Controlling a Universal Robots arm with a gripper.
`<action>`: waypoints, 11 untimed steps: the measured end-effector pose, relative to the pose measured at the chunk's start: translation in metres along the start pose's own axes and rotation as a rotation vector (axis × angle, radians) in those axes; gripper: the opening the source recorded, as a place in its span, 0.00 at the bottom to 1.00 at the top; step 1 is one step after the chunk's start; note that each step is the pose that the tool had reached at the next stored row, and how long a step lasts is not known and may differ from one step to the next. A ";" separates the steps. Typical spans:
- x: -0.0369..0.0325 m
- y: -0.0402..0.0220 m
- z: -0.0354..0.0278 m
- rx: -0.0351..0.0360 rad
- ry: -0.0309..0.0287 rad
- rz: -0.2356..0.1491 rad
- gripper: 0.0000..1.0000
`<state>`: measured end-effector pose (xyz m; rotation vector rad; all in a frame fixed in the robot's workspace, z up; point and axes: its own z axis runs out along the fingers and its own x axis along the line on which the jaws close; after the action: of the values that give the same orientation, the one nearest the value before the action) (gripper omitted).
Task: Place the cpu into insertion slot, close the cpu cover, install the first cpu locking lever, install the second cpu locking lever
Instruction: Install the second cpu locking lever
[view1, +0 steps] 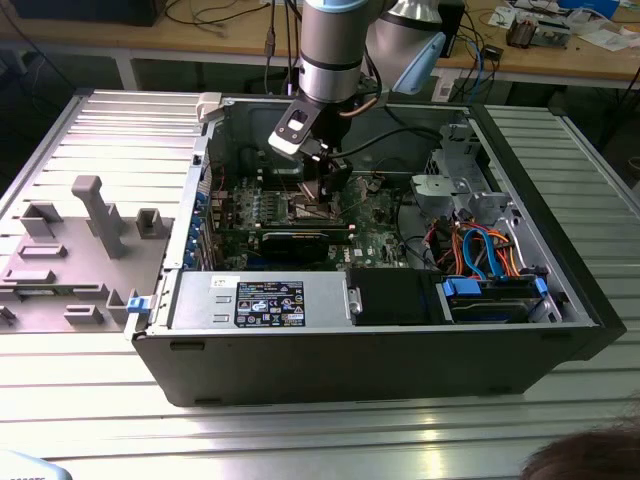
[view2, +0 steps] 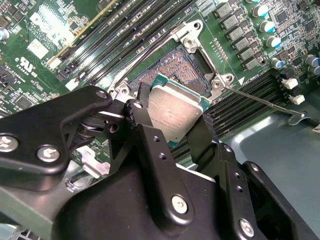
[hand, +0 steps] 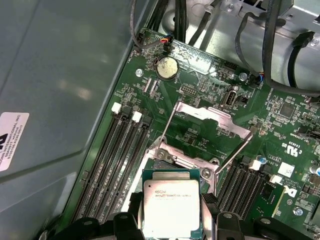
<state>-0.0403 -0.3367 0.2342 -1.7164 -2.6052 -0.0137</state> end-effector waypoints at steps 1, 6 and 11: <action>0.0000 0.0000 0.0000 0.0000 0.0000 0.001 0.55; 0.0000 0.0000 0.0001 -0.0001 0.0000 0.006 0.55; 0.0000 0.0000 0.0002 -0.0002 0.0000 0.011 0.55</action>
<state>-0.0404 -0.3367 0.2340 -1.7305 -2.5960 -0.0138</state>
